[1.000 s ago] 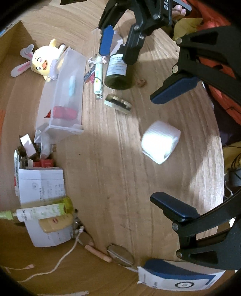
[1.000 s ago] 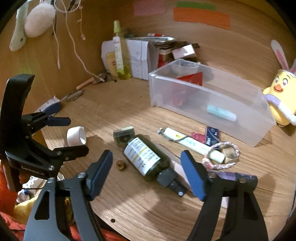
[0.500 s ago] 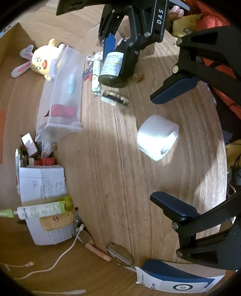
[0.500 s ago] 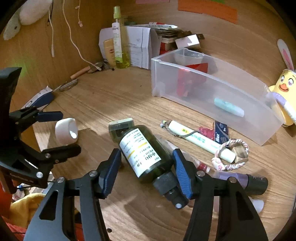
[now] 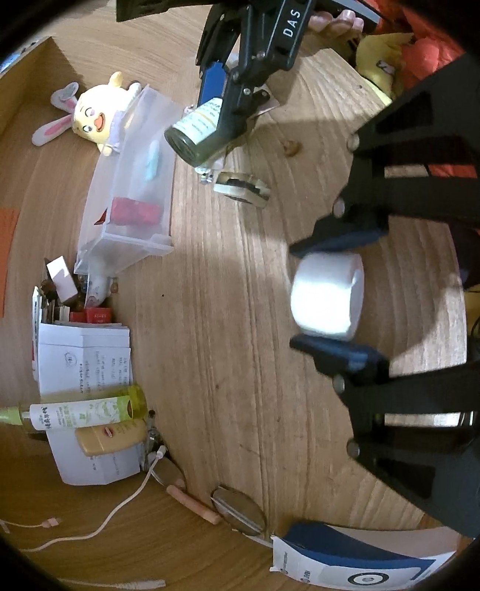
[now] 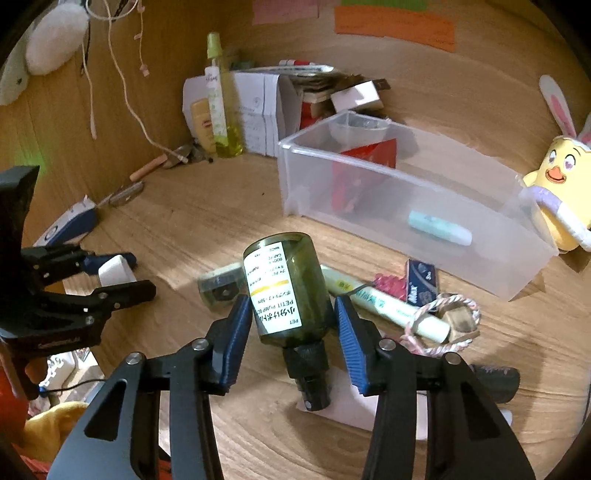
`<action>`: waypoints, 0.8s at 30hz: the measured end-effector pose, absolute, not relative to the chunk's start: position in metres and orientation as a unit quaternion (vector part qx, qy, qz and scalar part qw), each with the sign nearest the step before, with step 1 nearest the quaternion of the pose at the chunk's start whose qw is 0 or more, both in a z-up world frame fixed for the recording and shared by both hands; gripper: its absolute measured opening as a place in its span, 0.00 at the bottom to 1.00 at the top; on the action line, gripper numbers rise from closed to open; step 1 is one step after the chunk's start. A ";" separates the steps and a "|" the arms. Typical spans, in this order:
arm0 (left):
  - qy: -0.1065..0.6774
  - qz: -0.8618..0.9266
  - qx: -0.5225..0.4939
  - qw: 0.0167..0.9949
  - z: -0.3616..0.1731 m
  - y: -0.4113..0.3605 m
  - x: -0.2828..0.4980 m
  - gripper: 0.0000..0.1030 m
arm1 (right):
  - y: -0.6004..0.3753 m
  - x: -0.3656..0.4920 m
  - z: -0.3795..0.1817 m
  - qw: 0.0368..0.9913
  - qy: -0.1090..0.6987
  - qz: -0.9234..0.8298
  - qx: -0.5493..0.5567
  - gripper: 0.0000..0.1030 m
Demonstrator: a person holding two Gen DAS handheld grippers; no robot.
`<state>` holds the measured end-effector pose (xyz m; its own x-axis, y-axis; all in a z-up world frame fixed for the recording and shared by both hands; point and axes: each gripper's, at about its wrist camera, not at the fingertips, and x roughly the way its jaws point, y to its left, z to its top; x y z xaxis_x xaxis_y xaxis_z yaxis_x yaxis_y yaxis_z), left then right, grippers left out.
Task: Organize objects
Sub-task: 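Grasp the white tape roll with the left tool while the right tool grips the green bottle, then carry the tape roll and green glass bottle over the clear bin with both tools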
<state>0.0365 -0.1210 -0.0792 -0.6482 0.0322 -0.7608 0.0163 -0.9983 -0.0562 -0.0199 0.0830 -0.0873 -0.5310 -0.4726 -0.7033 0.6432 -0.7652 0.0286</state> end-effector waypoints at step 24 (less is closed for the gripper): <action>-0.039 0.942 -0.333 0.026 -0.014 -0.098 0.003 0.39 | 0.139 -0.037 -0.031 0.291 0.053 -0.907 0.301 0.38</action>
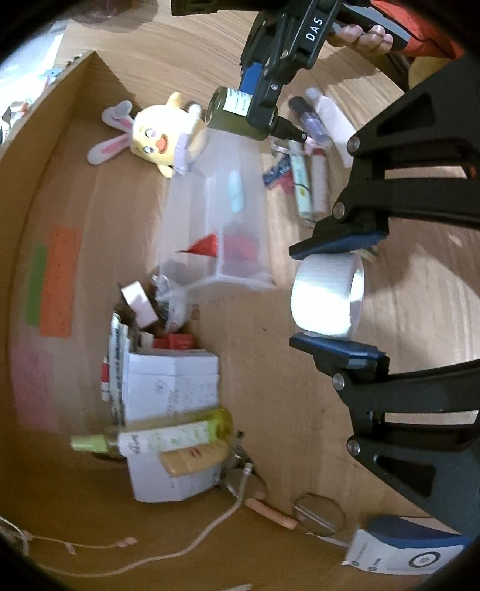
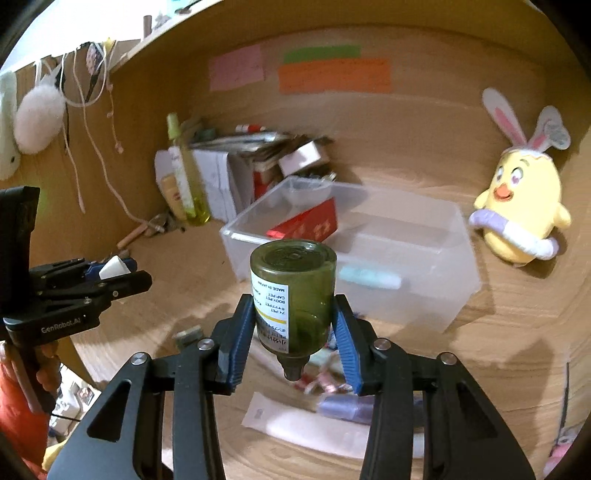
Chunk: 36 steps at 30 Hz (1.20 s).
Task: Organize objects
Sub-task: 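Carry the tape roll and green glass bottle over the clear bin with both tools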
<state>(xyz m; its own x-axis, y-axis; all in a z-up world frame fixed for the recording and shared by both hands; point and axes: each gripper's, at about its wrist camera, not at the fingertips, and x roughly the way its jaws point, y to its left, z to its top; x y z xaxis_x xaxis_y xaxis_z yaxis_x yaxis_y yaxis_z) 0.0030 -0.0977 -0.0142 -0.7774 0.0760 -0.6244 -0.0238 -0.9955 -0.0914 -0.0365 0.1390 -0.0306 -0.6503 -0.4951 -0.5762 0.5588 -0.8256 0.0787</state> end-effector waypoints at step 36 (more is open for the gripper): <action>-0.035 0.953 -0.292 0.068 0.039 -0.045 -0.112 0.39 | 0.185 -0.121 0.019 0.222 0.032 -0.942 0.249 0.38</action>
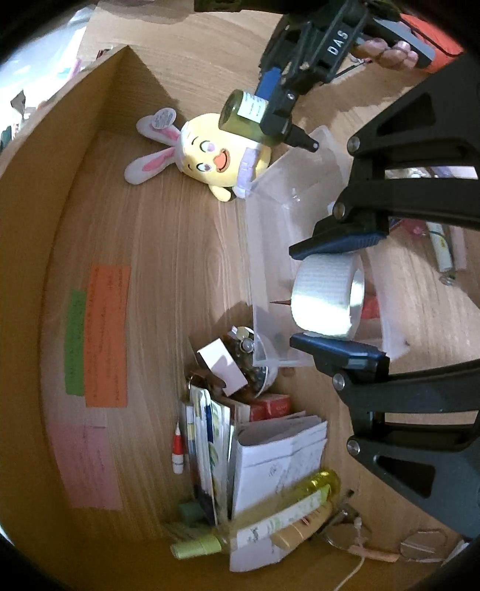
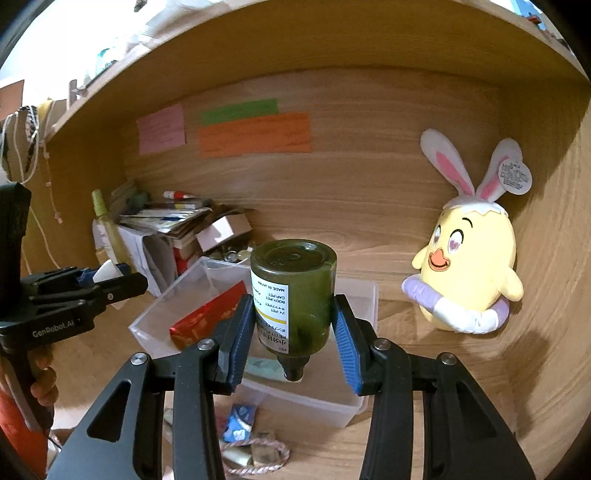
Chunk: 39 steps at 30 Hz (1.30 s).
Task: Organize objects
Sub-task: 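Carry the tape roll and green glass bottle over the clear bin with both tools, then open the left tool to drop the tape roll while the right tool releases the bottle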
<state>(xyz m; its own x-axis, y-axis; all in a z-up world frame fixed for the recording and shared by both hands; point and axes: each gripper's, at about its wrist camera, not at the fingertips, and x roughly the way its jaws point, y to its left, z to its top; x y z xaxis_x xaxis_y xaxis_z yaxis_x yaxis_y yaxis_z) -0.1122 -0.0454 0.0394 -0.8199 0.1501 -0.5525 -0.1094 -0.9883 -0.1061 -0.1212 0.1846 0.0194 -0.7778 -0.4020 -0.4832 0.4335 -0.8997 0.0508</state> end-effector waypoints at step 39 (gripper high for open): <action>-0.025 0.909 -0.397 0.121 -0.018 -0.004 -0.182 0.40 | 0.166 -0.170 -0.049 0.190 0.060 -0.914 0.353 0.38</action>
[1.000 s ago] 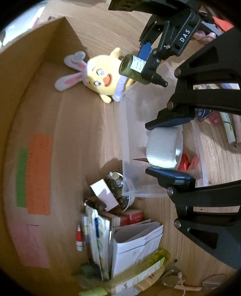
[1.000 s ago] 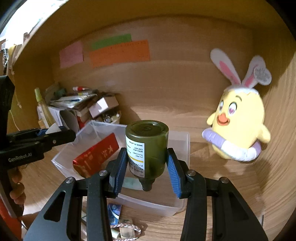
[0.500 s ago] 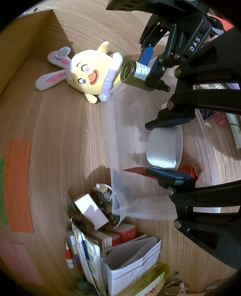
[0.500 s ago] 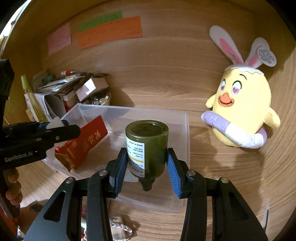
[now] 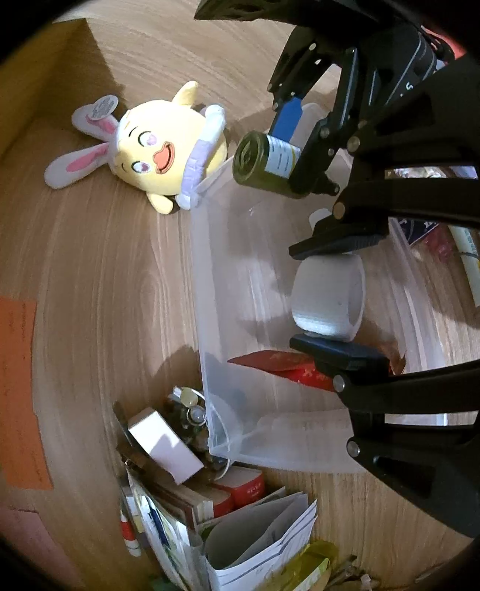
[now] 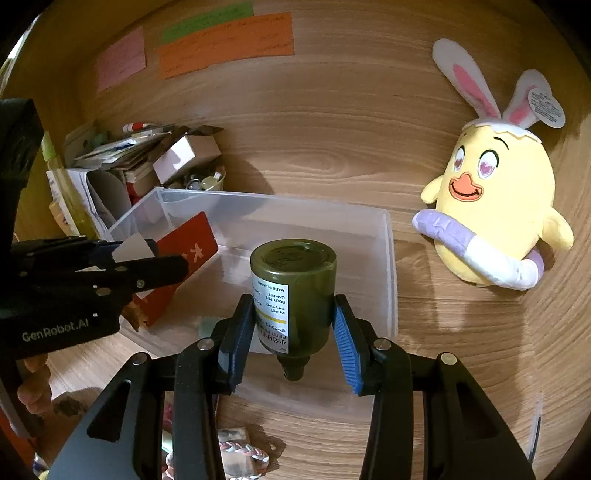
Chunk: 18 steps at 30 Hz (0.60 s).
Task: Organize objects
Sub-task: 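Open the left tool to drop the tape roll while the right tool releases the bottle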
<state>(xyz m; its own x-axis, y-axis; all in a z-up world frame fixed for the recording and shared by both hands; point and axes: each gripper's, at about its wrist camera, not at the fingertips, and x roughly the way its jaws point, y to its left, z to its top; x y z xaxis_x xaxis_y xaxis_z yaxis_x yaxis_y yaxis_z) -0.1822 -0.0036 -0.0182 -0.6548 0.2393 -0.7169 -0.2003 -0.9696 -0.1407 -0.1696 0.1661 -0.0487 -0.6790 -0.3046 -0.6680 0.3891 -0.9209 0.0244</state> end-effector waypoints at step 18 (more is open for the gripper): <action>-0.012 0.931 -0.350 0.101 0.016 -0.008 -0.156 0.62 | 0.165 -0.159 -0.039 0.198 0.062 -0.921 0.331 0.57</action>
<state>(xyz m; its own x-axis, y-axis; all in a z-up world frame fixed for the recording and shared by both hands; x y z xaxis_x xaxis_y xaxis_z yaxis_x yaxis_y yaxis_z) -0.1555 -0.0077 0.0155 -0.7346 0.1976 -0.6491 -0.1803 -0.9791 -0.0940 -0.1589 0.1655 -0.0387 -0.7027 -0.3239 -0.6335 0.4063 -0.9136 0.0165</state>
